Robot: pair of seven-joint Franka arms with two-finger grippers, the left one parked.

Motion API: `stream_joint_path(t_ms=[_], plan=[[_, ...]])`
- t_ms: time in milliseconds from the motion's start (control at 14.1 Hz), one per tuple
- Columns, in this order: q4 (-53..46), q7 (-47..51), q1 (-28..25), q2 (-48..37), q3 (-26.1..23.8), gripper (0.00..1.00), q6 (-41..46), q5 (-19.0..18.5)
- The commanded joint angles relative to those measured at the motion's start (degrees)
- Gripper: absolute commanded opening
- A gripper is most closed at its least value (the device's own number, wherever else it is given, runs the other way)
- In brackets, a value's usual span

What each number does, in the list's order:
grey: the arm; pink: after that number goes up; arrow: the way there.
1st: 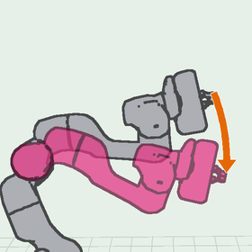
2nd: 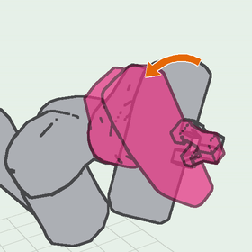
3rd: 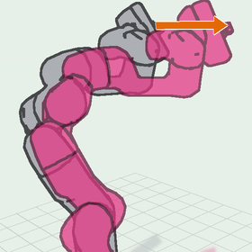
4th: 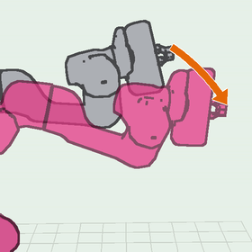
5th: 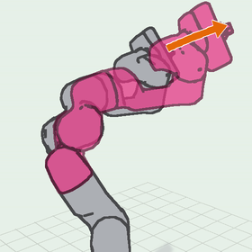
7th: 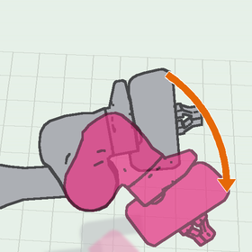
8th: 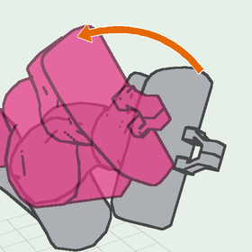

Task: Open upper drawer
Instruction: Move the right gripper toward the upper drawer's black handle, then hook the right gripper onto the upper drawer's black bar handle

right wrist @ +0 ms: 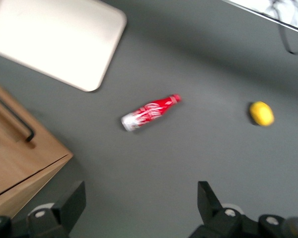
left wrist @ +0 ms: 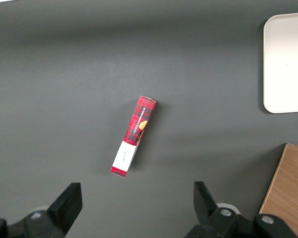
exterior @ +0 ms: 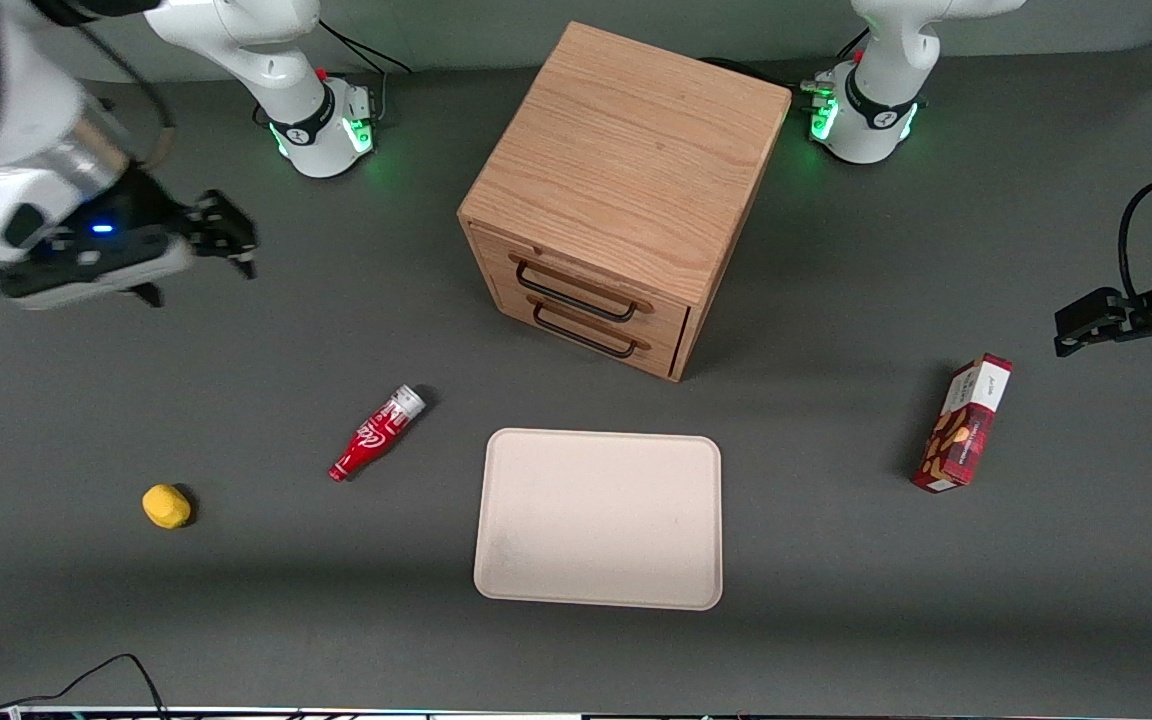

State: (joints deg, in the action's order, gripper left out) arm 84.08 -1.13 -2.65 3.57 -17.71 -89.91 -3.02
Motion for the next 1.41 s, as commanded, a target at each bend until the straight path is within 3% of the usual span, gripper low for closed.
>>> stream_joint_path(t_ms=[0,424,707,1343], plan=[[-5.2,-1.2,-2.3,6.3,-3.8,1.00,1.8,-1.6],[-7.4,-8.7,-4.5,14.3,-12.9,1.00,0.3,-1.6],[-7.4,-8.6,-8.6,18.8,-14.1,1.00,-5.6,-1.6],[-7.2,-10.7,-9.5,27.9,-17.1,1.00,-14.9,-3.3]])
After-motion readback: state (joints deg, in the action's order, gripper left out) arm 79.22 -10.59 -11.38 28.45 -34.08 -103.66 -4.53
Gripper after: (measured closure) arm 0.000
